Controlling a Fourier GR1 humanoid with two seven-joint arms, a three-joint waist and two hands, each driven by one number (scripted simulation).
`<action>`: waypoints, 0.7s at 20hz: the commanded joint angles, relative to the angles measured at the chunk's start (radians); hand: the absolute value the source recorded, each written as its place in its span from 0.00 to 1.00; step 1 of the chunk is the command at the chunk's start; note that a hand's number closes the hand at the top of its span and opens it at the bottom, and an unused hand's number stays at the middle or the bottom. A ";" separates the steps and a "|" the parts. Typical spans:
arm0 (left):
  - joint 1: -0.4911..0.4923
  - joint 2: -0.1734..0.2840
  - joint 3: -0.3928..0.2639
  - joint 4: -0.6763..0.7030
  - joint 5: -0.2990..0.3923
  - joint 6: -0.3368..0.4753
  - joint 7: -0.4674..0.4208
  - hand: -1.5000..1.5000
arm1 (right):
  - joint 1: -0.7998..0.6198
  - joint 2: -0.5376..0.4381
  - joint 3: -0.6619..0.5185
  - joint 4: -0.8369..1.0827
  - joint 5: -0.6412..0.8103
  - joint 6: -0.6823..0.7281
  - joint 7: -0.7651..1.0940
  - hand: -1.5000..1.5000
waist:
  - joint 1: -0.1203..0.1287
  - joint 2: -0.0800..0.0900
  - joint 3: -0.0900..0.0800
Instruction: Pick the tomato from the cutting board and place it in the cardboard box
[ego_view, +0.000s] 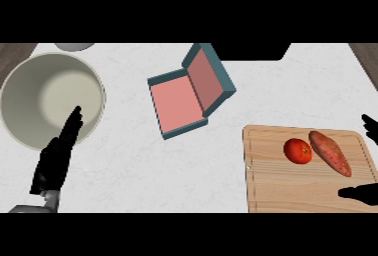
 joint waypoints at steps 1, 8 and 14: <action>0.013 -0.019 -0.008 -0.029 -0.033 0.010 0.010 0.50 | -0.040 -0.020 0.033 -0.103 0.016 0.051 0.193 0.00 | 0.005 0.000 0.001; 0.014 -0.018 0.046 -0.069 -0.038 -0.048 0.056 0.50 | -0.090 0.106 0.066 -0.165 0.132 0.022 0.401 0.00 | 0.004 0.000 0.002; -0.018 -0.047 0.106 0.050 -0.046 -0.099 -0.037 0.50 | -0.074 0.183 0.072 -0.124 0.228 0.071 0.392 0.00 | 0.001 0.001 0.001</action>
